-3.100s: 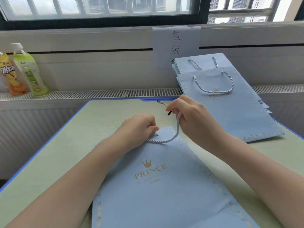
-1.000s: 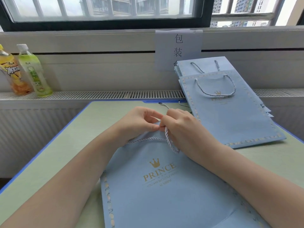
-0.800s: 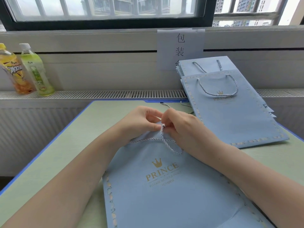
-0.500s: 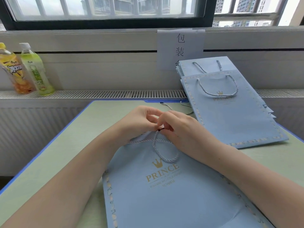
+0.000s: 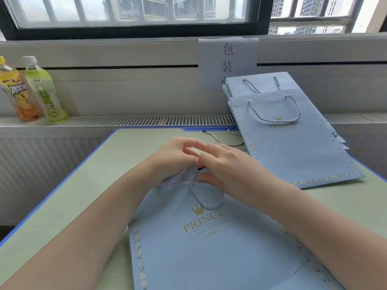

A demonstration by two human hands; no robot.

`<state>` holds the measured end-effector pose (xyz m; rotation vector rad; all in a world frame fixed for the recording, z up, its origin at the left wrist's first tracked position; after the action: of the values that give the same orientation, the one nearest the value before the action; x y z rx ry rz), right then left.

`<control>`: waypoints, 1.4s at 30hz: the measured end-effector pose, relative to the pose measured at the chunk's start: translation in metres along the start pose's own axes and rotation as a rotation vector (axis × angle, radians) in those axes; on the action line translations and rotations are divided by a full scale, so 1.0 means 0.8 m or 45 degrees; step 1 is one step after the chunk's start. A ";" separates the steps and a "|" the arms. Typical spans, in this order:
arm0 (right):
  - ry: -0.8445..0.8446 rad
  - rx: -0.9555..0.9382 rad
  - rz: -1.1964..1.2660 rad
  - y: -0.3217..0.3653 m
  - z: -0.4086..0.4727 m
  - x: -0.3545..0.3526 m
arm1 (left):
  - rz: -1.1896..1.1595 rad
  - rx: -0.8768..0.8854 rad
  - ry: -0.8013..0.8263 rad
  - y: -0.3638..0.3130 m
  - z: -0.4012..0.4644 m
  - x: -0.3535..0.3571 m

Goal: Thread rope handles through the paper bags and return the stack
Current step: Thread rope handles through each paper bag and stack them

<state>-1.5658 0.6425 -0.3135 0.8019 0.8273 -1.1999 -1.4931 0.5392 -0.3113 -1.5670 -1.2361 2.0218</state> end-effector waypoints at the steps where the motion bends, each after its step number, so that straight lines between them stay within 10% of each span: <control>1: 0.002 -0.021 -0.066 0.001 0.000 0.002 | -0.006 0.005 -0.003 -0.001 -0.001 0.000; 42: -0.374 -0.027 0.311 -0.006 -0.002 -0.006 | 0.046 -0.074 0.020 0.005 0.001 -0.012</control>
<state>-1.5717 0.6456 -0.3106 0.6682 0.4857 -1.0573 -1.4897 0.5301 -0.3085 -1.6405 -1.2808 2.0083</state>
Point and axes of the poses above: each hand's wrist, its own z-axis towards the middle knuckle, its own x-axis out of the palm, y = z × x, the point moved 4 cm from there along z, towards the middle knuckle, and after that the axes turned 15 degrees about z, right-handed, at the moved point
